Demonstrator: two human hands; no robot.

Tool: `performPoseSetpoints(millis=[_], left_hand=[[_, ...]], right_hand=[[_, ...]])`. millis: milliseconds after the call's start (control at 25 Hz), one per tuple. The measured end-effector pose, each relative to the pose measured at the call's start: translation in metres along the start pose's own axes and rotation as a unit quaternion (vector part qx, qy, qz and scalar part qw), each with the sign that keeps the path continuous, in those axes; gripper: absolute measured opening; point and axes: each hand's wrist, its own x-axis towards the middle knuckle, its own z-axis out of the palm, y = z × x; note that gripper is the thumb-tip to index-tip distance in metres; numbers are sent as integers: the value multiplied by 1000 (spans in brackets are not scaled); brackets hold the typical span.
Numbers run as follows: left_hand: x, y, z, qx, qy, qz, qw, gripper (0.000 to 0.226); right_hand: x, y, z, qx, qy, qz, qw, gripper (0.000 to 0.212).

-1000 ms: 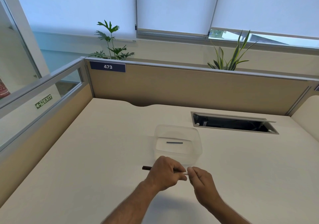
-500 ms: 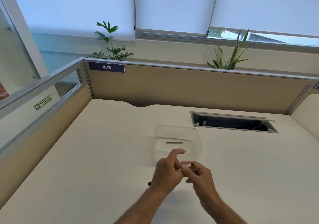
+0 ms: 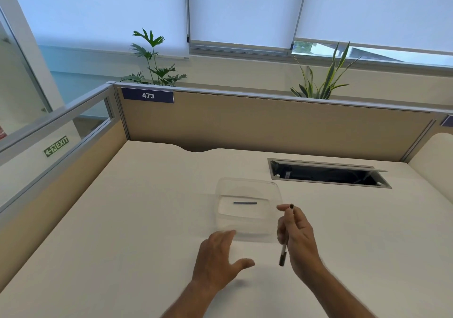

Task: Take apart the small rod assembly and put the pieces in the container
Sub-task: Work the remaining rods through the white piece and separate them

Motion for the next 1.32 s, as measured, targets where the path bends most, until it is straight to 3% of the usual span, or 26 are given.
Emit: performPoseSetpoints(millis=[120, 160, 400, 680, 1040, 1160, 1240, 1320], left_hand=[[-10, -11, 13, 88, -62, -20, 994, 106], [-14, -13, 18, 113, -44, -16, 992, 108], [-22, -20, 34, 165, -11, -21, 986, 106], [-21, -24, 41, 165, 1, -18, 986, 106], [-21, -26, 43, 182, 42, -9, 982, 106], [-20, -28, 44, 189, 57, 3, 980, 107], [-20, -29, 43, 193, 61, 7, 979, 107], [-19, -29, 41, 203, 57, 6, 978, 106]], right_hand=[[3, -3, -2, 26, 9, 58, 998, 63], [4, -3, -1, 31, 14, 74, 997, 68], [3, -2, 2, 67, 39, 96, 992, 55], [3, -5, 8, 69, 28, 54, 996, 50], [2, 3, 8, 46, -29, 19, 998, 60], [-3, 8, 4, -35, -106, -34, 993, 23], [-8, 15, -2, -131, -130, -103, 977, 25], [-13, 23, -9, -236, -160, -203, 937, 22]])
